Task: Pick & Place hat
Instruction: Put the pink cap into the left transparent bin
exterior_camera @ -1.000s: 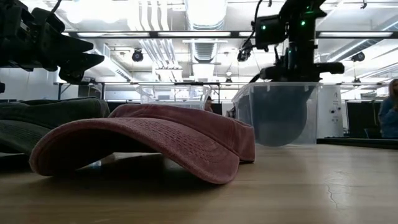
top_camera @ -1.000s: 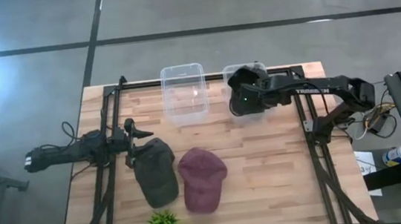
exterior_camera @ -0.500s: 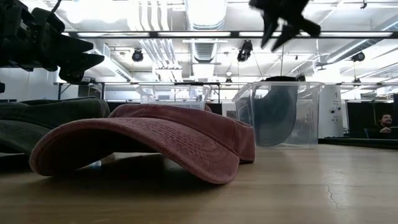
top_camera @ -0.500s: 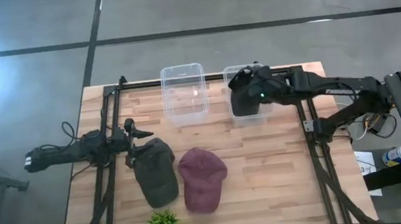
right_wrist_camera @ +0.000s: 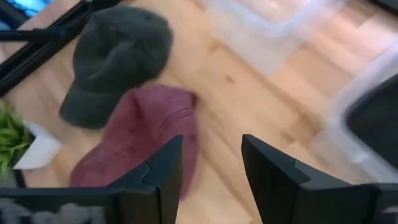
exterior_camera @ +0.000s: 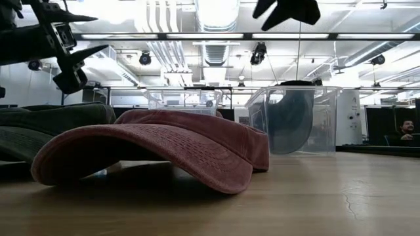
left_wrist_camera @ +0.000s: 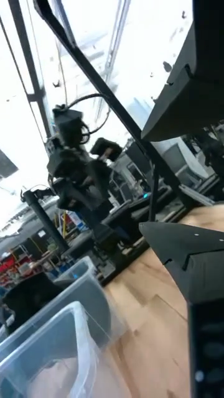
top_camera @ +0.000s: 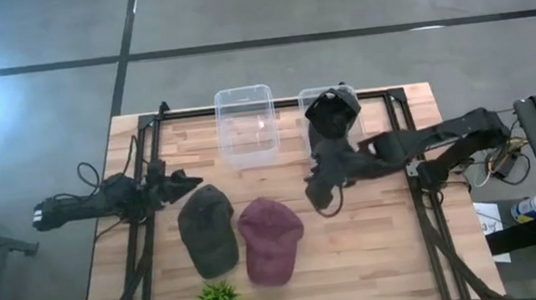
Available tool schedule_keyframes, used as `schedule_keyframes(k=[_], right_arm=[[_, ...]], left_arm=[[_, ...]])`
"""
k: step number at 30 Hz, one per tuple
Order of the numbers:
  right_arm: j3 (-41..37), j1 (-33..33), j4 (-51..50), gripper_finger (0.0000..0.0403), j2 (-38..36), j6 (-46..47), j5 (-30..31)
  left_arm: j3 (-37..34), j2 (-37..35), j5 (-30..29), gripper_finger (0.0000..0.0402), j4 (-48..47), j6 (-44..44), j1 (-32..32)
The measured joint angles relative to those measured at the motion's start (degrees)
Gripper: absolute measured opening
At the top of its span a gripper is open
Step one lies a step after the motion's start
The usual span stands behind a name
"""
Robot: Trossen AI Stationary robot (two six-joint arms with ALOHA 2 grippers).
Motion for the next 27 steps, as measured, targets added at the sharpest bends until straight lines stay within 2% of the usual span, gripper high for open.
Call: schedule_keyframes(k=[6, 11, 14, 19, 24, 27], right_arm=[[1.42, 3.67, 0.57, 0.0199, 5.25, -0.22, -6.17], [3.39, 8.09, 0.43, 0.0232, 10.7, -10.4, -7.15], [4.47, 10.22, 0.21, 0.0241, 14.35, -15.86, -7.5], [6.94, 10.86, 0.47, 0.0244, 19.71, -14.41, -9.38], [9.65, 11.32, 0.62, 0.0238, 22.42, -12.09, -9.45], [10.09, 12.07, 0.46, 0.0235, 22.94, -12.76, -9.91]], left_arm=[[0.0, -0.01, -0.95, 0.0218, 2.67, -3.82, -0.02], [0.0, 0.14, -0.82, 0.0218, 2.88, -4.28, -0.02], [0.0, 0.61, -0.82, 0.0218, 2.49, -4.87, -0.02], [0.33, 3.28, 1.58, 0.0218, 1.2, -10.21, -0.04], [7.34, 8.69, 7.64, 0.0218, -5.55, -7.9, -0.12], [14.26, 13.08, 10.36, 0.0218, -16.15, -2.63, -0.7]])
